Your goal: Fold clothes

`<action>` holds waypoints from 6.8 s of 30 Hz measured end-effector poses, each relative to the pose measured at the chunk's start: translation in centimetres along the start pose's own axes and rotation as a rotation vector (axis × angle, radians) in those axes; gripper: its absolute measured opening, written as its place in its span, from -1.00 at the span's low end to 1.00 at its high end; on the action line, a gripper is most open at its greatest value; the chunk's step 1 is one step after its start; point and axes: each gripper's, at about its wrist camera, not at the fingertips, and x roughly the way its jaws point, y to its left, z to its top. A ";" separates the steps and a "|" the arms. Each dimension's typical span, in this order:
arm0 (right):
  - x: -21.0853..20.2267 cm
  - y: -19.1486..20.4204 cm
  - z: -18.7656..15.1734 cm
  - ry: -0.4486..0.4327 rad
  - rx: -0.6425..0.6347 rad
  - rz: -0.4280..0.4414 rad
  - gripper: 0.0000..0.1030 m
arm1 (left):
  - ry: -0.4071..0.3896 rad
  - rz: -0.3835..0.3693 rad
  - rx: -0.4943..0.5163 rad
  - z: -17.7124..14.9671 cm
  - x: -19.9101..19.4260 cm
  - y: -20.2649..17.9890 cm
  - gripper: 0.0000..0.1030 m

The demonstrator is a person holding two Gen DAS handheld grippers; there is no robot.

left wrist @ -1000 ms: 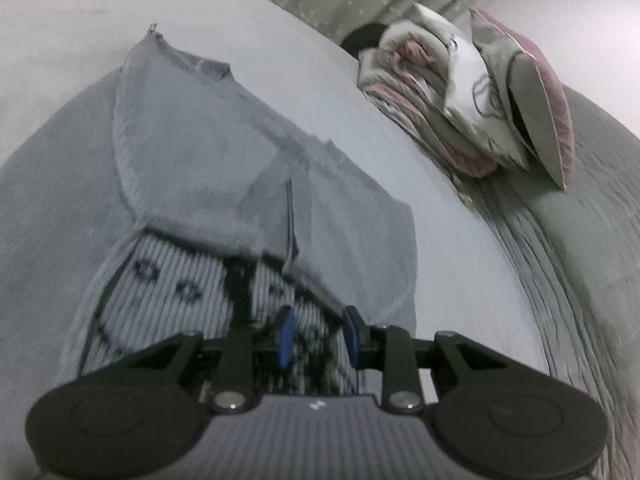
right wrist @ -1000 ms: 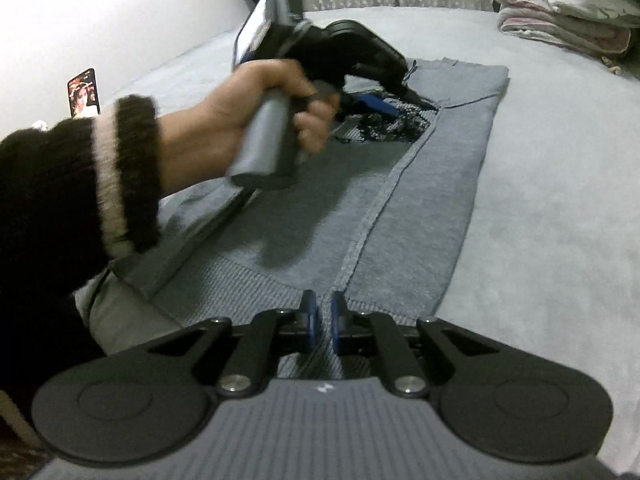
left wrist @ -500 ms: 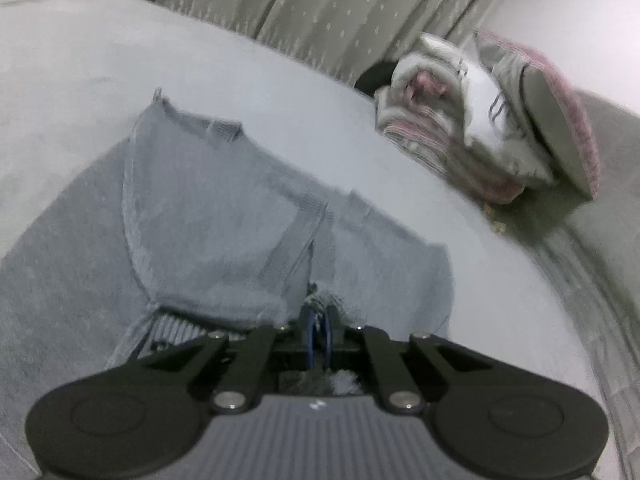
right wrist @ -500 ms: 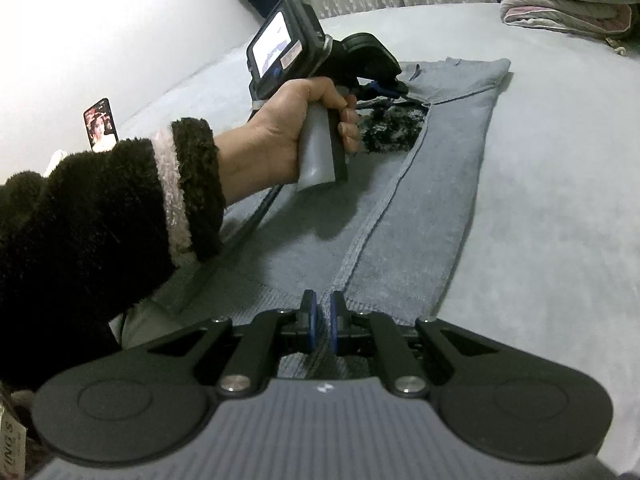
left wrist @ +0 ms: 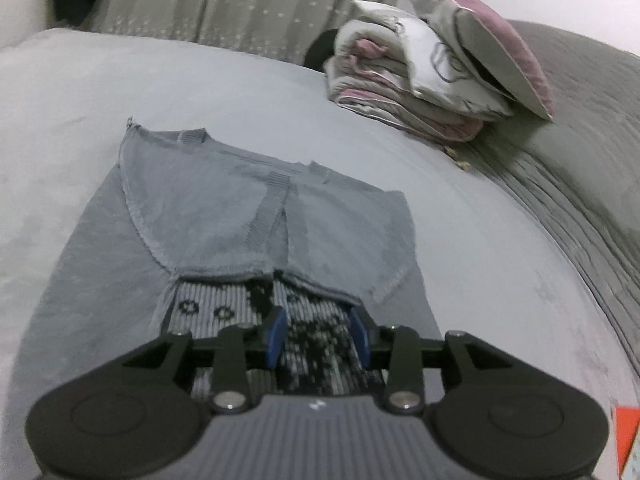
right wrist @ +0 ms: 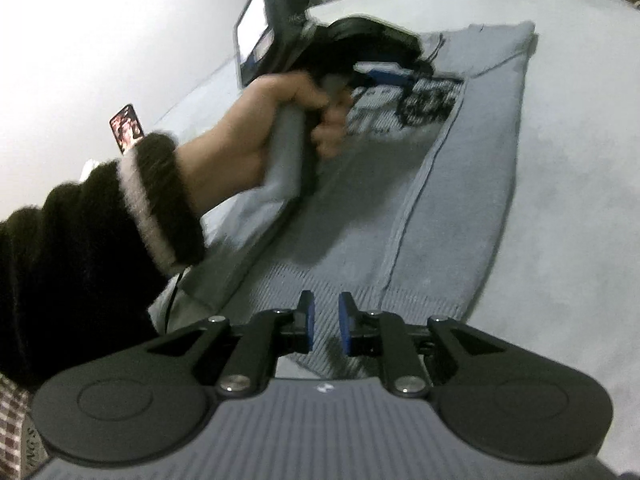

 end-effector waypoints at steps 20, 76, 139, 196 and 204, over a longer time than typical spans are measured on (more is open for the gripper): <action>0.0 -1.6 0.3 -0.019 0.054 -0.166 -0.55 | 0.126 -0.073 0.065 -7.8 -11.2 5.1 -0.15; -1.4 -4.7 -3.7 0.028 0.355 0.071 -0.70 | 0.371 -0.361 -0.034 -14.1 -18.6 13.2 -0.77; 1.7 -6.3 0.9 -0.235 0.295 -0.019 -0.57 | 0.114 -0.265 -0.097 -8.3 -13.1 14.4 -0.75; 3.9 -14.7 9.7 -0.346 0.516 0.061 -0.65 | -0.003 -0.268 -0.290 1.6 -1.2 17.9 -0.63; 4.6 -13.7 10.0 -0.351 0.468 0.014 -0.67 | -0.103 -0.385 -0.059 2.5 -5.5 12.4 -0.86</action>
